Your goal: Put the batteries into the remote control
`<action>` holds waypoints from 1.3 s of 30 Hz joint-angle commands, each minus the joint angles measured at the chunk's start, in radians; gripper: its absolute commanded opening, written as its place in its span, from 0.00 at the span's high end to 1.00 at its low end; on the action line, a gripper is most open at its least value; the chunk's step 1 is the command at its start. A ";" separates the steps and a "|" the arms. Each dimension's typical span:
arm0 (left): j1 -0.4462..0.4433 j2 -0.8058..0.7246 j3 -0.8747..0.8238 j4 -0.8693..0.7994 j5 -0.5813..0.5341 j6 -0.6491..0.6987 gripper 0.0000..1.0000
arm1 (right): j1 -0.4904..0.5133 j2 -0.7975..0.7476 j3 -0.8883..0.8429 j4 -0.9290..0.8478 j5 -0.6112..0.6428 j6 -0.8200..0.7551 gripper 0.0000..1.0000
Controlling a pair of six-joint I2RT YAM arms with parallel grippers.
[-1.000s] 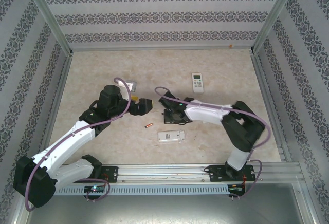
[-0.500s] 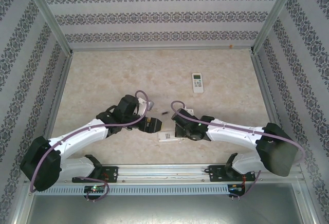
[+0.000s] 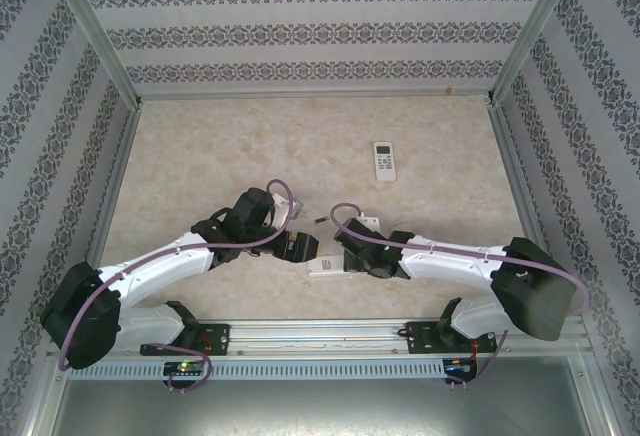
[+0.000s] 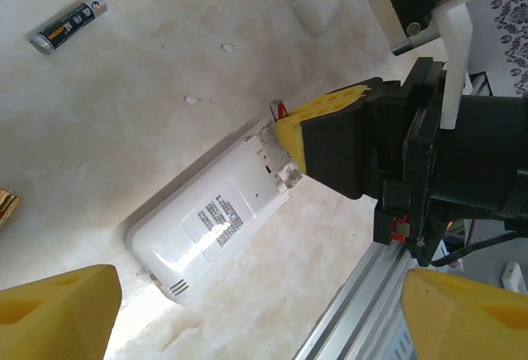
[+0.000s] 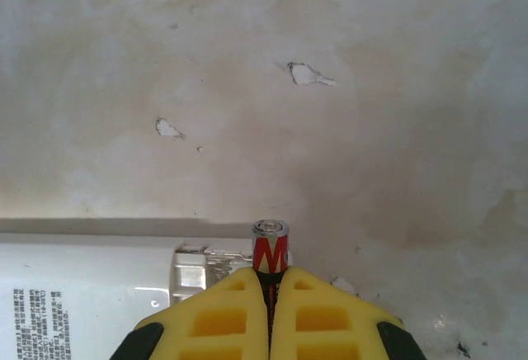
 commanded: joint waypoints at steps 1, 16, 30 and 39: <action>-0.013 0.003 -0.013 0.034 -0.008 -0.013 0.11 | 0.016 0.022 -0.002 0.012 0.026 -0.023 0.95; -0.013 0.011 -0.026 0.041 -0.022 -0.022 0.08 | 0.048 0.035 0.048 -0.092 0.002 0.009 0.90; -0.013 0.002 -0.041 0.050 -0.025 -0.030 0.07 | 0.056 0.095 0.070 -0.126 0.005 0.049 0.87; -0.013 0.018 -0.037 0.037 -0.034 -0.039 0.07 | 0.064 0.086 0.093 -0.160 -0.006 0.067 0.76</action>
